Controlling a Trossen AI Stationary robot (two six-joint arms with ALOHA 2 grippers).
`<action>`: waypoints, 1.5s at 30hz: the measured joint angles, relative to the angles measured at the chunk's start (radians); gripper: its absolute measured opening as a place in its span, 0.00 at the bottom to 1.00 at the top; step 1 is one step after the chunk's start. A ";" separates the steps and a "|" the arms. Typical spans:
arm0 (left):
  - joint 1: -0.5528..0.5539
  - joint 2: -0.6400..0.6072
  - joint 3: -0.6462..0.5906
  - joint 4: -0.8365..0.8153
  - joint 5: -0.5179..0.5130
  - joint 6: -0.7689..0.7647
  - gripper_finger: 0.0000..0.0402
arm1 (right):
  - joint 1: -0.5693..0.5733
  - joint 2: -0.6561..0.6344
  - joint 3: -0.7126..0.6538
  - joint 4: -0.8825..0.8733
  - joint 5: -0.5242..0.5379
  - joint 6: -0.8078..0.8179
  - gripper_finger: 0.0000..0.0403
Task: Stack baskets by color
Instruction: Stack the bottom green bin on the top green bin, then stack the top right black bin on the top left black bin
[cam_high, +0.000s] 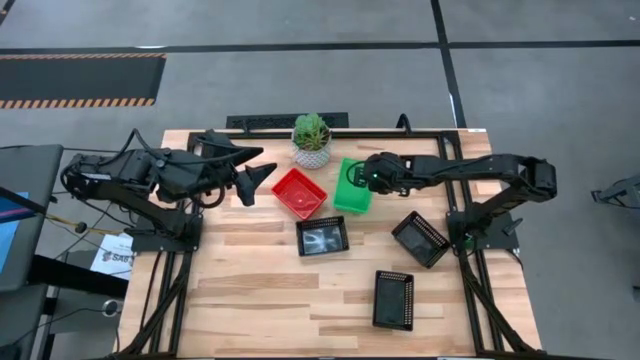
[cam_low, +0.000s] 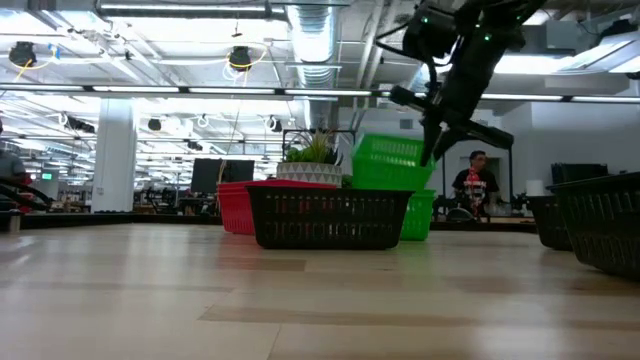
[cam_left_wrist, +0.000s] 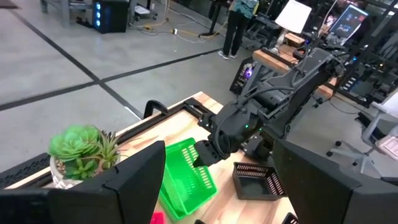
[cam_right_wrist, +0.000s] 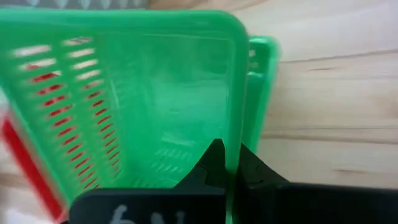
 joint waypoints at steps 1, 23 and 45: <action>0.000 0.000 0.000 -0.002 0.000 -0.004 0.71 | -0.004 -0.001 0.000 -0.011 0.000 -0.004 0.02; 0.000 0.000 0.000 -0.014 -0.003 -0.018 0.71 | -0.095 -0.018 0.000 -0.009 -0.128 -0.173 0.40; 0.000 -0.039 -0.001 -0.102 0.086 -0.048 0.71 | 0.138 -0.339 -0.036 -0.762 -0.184 -0.380 0.48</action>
